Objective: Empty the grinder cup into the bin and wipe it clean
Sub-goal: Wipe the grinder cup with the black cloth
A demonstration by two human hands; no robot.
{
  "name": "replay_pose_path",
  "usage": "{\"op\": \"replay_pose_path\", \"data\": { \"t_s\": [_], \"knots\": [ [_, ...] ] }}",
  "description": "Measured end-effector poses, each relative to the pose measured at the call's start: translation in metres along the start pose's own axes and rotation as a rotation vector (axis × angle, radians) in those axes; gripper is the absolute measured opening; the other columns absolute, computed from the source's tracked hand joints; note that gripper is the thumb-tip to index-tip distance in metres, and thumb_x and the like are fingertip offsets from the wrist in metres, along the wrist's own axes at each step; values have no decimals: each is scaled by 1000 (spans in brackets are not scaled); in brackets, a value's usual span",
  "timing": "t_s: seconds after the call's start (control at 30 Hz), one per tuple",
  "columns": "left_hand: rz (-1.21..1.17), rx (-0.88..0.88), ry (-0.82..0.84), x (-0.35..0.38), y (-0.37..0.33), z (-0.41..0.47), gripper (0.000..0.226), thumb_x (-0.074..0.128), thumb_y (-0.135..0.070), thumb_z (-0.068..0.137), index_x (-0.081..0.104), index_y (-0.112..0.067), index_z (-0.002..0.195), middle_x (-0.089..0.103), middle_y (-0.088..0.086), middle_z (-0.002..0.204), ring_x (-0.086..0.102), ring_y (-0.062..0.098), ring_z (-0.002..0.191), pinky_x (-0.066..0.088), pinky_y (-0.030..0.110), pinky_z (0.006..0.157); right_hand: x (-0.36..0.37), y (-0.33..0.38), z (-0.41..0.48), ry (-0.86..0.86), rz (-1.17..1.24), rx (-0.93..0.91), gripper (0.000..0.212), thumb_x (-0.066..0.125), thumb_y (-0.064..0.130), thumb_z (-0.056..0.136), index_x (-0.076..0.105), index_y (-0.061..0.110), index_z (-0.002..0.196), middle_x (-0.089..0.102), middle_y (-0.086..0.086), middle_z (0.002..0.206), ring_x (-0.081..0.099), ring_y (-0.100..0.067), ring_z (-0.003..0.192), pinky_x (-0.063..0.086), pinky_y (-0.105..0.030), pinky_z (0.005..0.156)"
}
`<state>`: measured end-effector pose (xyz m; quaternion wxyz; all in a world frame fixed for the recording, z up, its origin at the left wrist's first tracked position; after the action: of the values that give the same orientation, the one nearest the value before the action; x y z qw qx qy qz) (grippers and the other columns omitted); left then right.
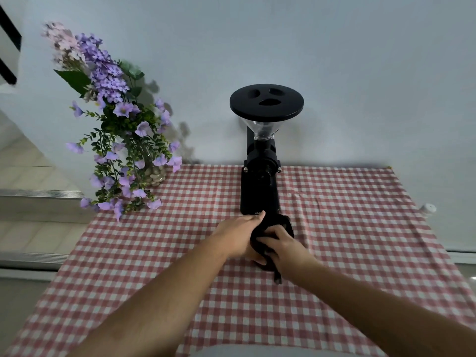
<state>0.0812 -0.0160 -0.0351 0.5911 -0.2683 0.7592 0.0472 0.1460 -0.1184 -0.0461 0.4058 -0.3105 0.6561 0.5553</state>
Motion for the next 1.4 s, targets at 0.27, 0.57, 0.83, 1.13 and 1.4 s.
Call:
{"op": "replay_pose_path", "data": {
  "t_s": [0.27, 0.57, 0.83, 1.13, 1.4],
  "knots": [
    [31, -13, -10, 3, -7, 2, 122, 72, -74, 59, 12, -25, 154, 32, -3, 157, 36, 18, 137, 44, 42, 102, -37, -36, 2, 68, -233, -53, 55, 50, 13, 93, 33, 32, 142, 19, 6, 149, 31, -17, 131, 37, -31, 107],
    [-83, 39, 96, -5, -11, 20, 130, 85, -62, 54, 7, -31, 154, 15, -8, 162, 24, 17, 144, 31, 40, 111, -24, -26, 5, 166, -252, -44, 52, 43, 14, 97, 27, 24, 145, 7, 5, 158, 29, -21, 138, 42, -27, 96],
    [-38, 14, 47, 5, -8, 23, 136, 79, -74, 47, 3, -38, 153, 13, -14, 162, 27, 17, 143, 36, 36, 104, -8, -9, -17, 73, 93, -34, 42, 41, 10, 98, 45, 26, 136, 27, 11, 153, 32, -15, 137, 25, -23, 112],
    [7, -8, 40, 9, -7, 24, 136, 74, -79, 45, 1, -37, 153, 13, -12, 162, 28, 18, 142, 37, 38, 103, -27, -31, -5, 20, -39, 34, 53, 50, 7, 92, 38, 27, 140, 24, 8, 154, 30, -18, 134, 33, -34, 109],
    [48, 10, 37, 6, -9, 23, 138, 73, -80, 45, 1, -34, 153, 12, -12, 162, 26, 15, 143, 39, 36, 99, -36, -37, -10, 152, -210, -104, 51, 53, 15, 93, 38, 36, 137, 25, 13, 152, 31, -13, 129, 35, -31, 107]
  ]
}}
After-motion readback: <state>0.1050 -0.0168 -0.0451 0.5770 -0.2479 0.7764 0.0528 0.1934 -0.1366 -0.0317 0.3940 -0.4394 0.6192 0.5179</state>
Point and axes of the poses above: each hand's wrist, its own z-axis towards the middle knuckle, its own x-axis out of the palm, y = z × x, the point moved 6 cm from there along z, towards the middle knuckle
